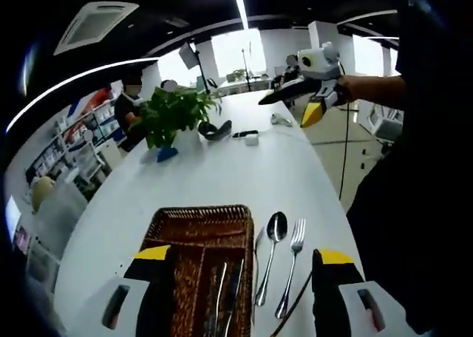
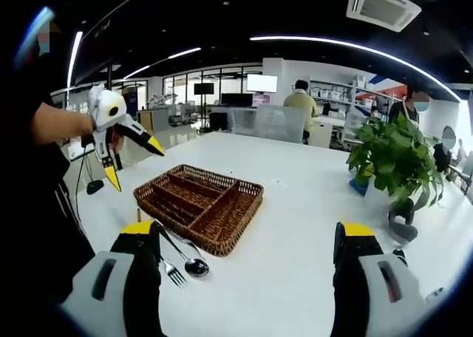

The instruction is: Arrange the knives, forks, and spoons in their matching storage slots by inserting each utensil handle-first until every utensil is classified and aligned in the correct compartment

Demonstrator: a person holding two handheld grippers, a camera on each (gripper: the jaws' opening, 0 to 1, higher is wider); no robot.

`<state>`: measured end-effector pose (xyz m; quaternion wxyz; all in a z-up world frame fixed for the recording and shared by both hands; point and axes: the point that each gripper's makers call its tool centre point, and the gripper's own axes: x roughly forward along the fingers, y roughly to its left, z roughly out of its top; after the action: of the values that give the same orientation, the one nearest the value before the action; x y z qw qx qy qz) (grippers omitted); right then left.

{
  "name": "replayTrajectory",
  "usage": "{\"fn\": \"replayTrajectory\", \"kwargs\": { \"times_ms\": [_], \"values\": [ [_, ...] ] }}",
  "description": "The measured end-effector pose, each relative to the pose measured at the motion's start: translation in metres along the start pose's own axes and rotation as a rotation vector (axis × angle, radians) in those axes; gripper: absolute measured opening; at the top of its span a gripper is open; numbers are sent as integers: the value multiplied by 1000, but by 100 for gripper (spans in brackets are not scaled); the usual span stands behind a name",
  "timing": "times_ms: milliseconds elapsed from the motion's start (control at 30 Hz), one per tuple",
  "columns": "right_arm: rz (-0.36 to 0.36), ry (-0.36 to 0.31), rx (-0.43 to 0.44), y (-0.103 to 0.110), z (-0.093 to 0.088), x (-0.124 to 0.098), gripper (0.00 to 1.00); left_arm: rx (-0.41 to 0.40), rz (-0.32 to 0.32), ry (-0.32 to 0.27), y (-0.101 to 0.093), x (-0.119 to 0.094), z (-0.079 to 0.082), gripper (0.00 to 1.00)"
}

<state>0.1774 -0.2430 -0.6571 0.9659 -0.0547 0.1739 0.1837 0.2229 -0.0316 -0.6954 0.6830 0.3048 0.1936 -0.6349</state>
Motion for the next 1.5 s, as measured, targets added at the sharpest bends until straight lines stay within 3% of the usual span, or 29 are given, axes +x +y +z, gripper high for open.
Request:
{"fn": "replayTrajectory", "kwargs": {
  "times_ms": [267, 533, 733, 967, 1033, 1067, 1300, 1433, 1500],
  "values": [
    [-10, -3, 5, -3, -5, -6, 100, 41, -81, 36, -17, 36, -9, 66],
    [-20, 0, 23, -6, -13, -8, 100, 64, -134, 81, -30, 77, -30, 54],
    [-27, -3, 36, -9, -15, -8, 100, 64, -170, 111, -41, 98, -46, 40],
    [-43, -15, 40, -14, -15, -13, 100, 68, -200, 146, -49, 119, -59, 32],
    [-48, -5, 40, -15, -19, -15, 100, 52, -208, 161, -50, 126, -62, 30],
    [-50, -5, 40, -15, -20, -16, 100, 6, -213, 190, -52, 128, -67, 27],
    [-80, -6, 57, -23, -27, -28, 100, 9, -221, 234, -54, 145, -78, 19],
    [-90, 0, 64, -26, -32, -32, 100, 1, -234, 239, -57, 151, -82, 16],
    [-94, -3, 68, -27, -32, -33, 100, -62, -238, 228, -58, 154, -83, 13]
  ]
}}
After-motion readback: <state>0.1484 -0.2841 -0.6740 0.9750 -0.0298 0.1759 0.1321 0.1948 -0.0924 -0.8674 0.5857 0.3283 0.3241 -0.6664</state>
